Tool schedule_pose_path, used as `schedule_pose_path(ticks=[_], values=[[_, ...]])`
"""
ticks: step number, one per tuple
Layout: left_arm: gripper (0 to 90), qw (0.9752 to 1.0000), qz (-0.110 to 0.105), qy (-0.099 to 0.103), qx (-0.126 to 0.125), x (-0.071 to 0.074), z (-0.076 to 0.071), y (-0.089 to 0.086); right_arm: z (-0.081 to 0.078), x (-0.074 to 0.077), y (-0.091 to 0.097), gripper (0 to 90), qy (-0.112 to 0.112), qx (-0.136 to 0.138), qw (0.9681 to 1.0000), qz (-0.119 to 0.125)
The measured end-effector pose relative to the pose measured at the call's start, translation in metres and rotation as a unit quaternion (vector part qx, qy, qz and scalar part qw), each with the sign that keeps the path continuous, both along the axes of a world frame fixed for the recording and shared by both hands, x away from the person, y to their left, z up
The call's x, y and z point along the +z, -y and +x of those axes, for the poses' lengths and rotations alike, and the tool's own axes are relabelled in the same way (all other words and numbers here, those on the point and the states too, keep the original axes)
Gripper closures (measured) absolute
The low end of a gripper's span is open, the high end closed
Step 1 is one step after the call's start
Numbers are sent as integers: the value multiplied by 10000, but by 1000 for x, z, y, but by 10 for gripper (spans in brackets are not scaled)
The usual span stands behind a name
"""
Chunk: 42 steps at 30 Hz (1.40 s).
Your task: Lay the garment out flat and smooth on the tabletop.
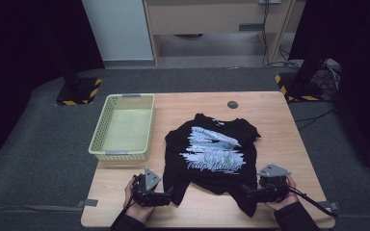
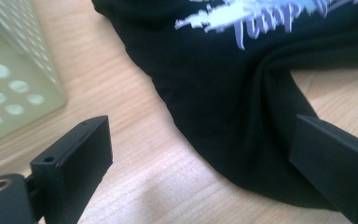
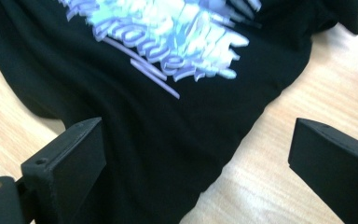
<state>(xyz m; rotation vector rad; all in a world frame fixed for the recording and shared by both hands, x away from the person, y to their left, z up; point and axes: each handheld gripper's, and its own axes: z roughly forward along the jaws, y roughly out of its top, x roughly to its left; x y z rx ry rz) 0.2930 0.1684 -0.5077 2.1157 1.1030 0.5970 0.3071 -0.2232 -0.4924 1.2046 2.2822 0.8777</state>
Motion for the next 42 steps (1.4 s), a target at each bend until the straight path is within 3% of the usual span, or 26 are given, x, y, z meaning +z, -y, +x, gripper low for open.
schedule_pose_path(ticks=[6, 17, 22, 34, 42], values=[[50, 9997, 170, -125, -99, -5, 0, 5, 0, -11, -6, 41, -235, 70, 9990, -361], [49, 9979, 533, -252, -273, -14, 0, 13, 2, -23, -10, 45, -606, 110, 9952, -759], [52, 9972, 588, -338, -303, -15, -1, 14, 4, -26, 0, 39, -829, -34, 9951, -533], [52, 9951, 828, -289, -463, -12, -11, 10, -2, -25, 12, 29, -729, -24, 9950, -683], [54, 9944, 783, -428, -561, -11, -16, 4, -8, -25, 29, 25, -739, -163, 9947, -694]])
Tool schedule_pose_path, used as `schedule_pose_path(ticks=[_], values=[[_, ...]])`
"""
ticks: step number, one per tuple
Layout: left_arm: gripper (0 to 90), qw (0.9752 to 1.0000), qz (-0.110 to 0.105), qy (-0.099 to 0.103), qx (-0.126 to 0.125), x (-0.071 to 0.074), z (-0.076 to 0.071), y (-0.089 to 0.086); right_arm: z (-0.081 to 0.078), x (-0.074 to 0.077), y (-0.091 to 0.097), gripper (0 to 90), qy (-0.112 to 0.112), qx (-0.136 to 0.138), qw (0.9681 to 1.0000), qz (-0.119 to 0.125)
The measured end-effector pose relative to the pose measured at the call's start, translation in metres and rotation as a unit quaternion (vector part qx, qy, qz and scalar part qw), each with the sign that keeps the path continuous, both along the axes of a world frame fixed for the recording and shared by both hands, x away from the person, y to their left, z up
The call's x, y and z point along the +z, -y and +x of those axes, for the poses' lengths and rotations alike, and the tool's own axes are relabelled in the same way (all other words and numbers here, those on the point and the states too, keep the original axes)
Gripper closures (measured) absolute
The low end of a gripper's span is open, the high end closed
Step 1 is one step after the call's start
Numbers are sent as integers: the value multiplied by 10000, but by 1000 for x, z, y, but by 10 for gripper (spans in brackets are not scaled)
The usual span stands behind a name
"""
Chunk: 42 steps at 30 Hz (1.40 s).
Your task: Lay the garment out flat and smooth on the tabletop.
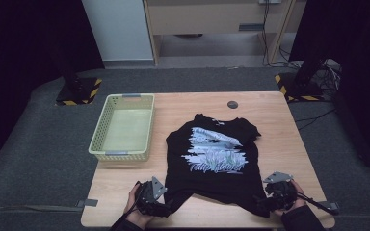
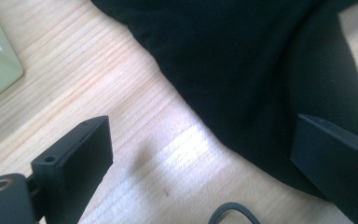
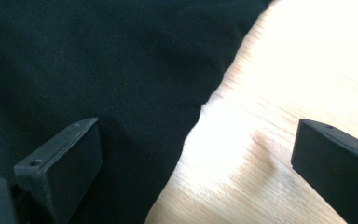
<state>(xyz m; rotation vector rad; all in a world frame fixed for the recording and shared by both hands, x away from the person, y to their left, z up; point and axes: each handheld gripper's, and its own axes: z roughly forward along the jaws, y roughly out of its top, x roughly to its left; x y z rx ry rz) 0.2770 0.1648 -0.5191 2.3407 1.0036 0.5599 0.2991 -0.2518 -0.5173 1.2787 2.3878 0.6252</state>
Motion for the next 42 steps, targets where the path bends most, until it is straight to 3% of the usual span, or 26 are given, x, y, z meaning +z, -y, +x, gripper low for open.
schedule_pose_path(ticks=[20, 24, 26, 31, 35, 39, 42], values=[[53, 9987, -131, -322, -365, 1, -8, -12, -5, -1, 31, 19, -228, -334, 9990, 207], [50, 9982, -356, -412, -235, 1, -5, -15, -4, -1, 33, 21, -313, -365, 9985, 261], [50, 9980, -504, -354, -124, 4, -4, -17, -4, 1, 33, 28, -229, -313, 9990, 228], [50, 9951, -943, -254, 134, 6, 3, -21, -3, 8, 37, 32, -72, -402, 9977, 543], [54, 9940, -1054, -198, 219, 5, 11, -19, 0, 10, 40, 34, 49, -446, 9964, 718], [54, 9926, -1136, -222, 369, -1, 28, -13, 11, 12, 41, 33, 232, -428, 9950, 867], [54, 9927, -1132, -15, 404, -1, 35, -10, 19, 13, 41, 28, 298, -402, 9943, 936]])
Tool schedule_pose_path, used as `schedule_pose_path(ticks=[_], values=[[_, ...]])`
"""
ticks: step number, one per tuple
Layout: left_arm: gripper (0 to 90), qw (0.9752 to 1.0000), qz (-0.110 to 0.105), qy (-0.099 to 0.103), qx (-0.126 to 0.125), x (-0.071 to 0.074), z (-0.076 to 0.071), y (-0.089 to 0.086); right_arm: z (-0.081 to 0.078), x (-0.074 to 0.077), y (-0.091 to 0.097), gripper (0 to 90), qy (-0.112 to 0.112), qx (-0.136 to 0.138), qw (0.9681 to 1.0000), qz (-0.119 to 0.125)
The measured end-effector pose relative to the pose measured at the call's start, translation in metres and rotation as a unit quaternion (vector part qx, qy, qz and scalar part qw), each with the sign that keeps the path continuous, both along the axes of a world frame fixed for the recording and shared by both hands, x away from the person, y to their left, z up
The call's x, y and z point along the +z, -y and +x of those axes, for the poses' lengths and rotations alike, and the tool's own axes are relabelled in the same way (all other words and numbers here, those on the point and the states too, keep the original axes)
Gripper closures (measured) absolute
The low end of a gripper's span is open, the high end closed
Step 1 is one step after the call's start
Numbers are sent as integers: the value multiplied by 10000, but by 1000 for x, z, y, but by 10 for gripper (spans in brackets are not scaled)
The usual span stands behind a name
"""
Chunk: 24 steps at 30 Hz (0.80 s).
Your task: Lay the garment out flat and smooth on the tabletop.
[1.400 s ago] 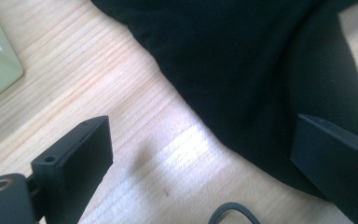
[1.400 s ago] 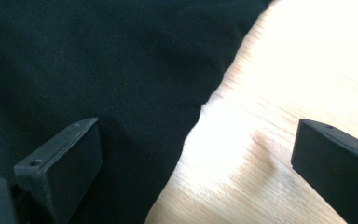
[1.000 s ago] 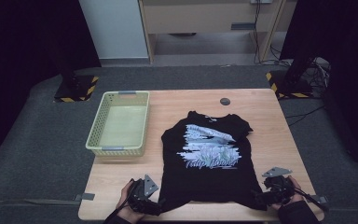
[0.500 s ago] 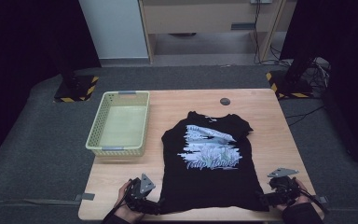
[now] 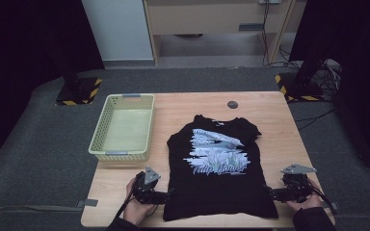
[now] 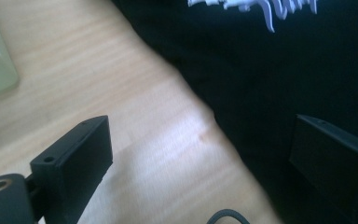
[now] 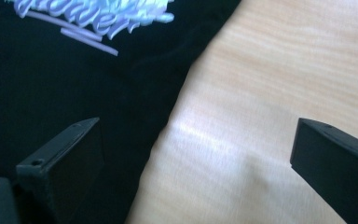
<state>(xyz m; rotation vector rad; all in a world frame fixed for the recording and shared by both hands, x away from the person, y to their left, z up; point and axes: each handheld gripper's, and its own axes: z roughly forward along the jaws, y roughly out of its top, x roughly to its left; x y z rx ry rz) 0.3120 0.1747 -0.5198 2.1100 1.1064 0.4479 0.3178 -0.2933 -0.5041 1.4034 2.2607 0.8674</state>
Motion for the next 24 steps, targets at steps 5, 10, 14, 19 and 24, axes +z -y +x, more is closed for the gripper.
schedule_pose_path(ticks=[5, 10, 14, 19, 24], values=[[51, 9999, 86, -58, 52, -5, 9, 2, 10, 4, 1, 31, 125, -67, 9997, 201], [50, 9997, 200, -11, 144, -9, 16, 5, 18, 13, 6, 40, 420, -215, 9978, 456], [49, 9995, 298, -54, 134, -11, 17, 6, 26, 22, 10, 45, 632, -359, 9948, 713], [41, 9996, 206, -96, 184, -13, 18, 4, 42, 39, 10, 65, 926, -519, 9898, 954], [27, 9996, 158, -111, 211, -15, 18, 3, 60, 51, 8, 70, 1079, -612, 9870, 1022]])
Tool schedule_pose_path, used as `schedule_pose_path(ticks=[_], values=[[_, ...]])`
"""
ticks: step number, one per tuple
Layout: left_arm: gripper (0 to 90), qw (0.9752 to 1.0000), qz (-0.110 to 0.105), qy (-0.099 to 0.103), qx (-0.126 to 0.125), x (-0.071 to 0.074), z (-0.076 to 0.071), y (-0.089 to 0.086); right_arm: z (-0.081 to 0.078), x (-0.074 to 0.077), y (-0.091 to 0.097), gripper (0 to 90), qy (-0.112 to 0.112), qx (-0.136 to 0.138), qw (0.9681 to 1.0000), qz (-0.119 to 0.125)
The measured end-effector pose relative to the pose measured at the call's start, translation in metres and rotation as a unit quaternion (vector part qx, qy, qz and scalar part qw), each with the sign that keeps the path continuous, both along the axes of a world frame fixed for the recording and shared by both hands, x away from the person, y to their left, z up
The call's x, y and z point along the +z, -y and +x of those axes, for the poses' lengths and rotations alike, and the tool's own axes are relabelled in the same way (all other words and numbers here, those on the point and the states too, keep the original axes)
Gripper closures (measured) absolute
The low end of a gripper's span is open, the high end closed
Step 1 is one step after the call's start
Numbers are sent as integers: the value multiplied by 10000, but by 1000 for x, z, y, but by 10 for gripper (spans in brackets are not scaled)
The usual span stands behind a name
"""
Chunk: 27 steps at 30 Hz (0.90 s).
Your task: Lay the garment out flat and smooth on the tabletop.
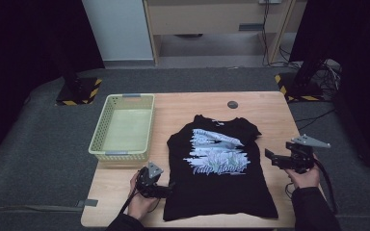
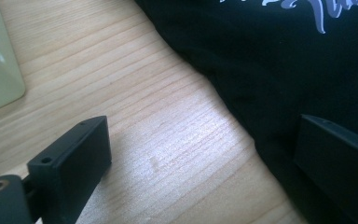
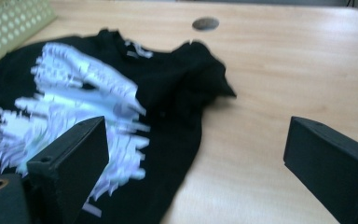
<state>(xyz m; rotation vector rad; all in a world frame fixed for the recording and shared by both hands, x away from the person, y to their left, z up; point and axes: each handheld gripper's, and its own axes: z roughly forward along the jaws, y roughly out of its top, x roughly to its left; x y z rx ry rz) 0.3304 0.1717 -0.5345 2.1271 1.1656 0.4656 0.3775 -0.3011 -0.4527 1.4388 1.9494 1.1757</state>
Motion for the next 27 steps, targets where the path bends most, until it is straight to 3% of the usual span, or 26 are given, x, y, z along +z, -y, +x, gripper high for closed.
schedule_pose_path(ticks=[10, 19, 27], values=[[5, 10000, -23, 40, 30, -2, 0, 0, 33, 9, -11, 81, -25, -93, 9999, -56], [4, 10000, -23, 39, 30, -2, 0, 0, 66, 22, -27, 93, 81, -188, 9998, -82], [4, 10000, -22, 39, 29, -2, 0, 0, 90, 17, -31, 106, 35, -352, 9994, -61]])
